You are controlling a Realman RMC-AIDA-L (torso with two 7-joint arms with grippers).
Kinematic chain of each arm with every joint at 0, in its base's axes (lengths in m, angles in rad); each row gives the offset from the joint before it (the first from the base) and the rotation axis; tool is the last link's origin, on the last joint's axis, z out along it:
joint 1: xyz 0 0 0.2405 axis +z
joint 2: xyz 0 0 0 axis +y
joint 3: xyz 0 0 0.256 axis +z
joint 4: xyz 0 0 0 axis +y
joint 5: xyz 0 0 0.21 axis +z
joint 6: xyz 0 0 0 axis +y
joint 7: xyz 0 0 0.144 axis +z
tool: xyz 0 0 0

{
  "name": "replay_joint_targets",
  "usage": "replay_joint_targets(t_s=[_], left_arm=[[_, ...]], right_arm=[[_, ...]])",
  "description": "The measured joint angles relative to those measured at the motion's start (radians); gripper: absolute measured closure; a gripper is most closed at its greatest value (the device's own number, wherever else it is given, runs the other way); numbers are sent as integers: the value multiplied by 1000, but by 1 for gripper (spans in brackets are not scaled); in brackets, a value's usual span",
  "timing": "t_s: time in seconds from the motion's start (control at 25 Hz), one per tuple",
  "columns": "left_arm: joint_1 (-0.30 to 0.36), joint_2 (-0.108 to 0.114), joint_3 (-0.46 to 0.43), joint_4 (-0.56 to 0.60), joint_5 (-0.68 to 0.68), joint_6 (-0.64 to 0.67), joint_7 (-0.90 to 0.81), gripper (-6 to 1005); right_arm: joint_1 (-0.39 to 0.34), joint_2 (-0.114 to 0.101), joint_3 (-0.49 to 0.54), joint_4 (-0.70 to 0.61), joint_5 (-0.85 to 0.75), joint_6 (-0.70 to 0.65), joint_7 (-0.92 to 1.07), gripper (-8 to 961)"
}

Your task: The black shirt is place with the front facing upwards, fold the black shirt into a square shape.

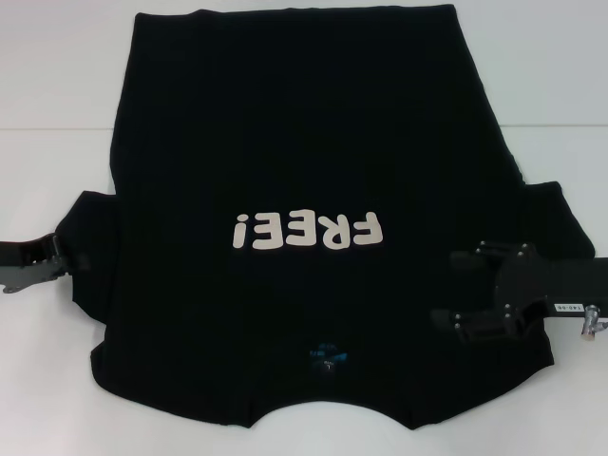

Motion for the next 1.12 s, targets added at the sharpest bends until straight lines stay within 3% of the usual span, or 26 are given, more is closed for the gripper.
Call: replay_joint_targets(t_s=[0.08,0.2,0.56,1.12], left_arm=[[0,0,0,0,0,0,2,936],[0,0,0,0,0,-4,0,996],[14,12,-3,24,0,-6,-5,989],[29,53,-10,105,0,36,-25,977]], right_arm=[[0,0,1,1,0,0,0,12],[1,0,0,2,0,1,0,12],[3,0,1,-1,1,0,0,12],[2,0,1,-2,2,2,0,11]])
